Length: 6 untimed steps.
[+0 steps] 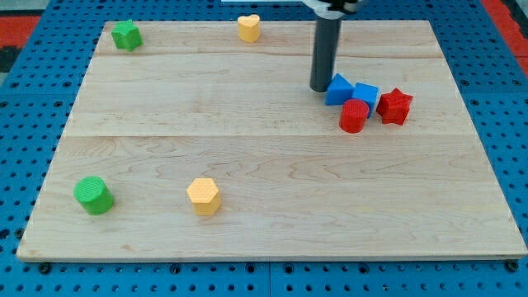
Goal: Move the yellow heart close to the green star
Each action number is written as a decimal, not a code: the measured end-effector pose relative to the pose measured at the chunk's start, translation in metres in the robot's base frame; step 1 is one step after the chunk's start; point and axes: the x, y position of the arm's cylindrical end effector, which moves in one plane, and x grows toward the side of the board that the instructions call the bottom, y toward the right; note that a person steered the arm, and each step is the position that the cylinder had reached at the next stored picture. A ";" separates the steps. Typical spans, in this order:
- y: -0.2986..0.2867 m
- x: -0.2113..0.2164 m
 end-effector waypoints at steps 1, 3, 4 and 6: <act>0.000 0.014; -0.054 -0.032; -0.050 -0.095; -0.131 -0.162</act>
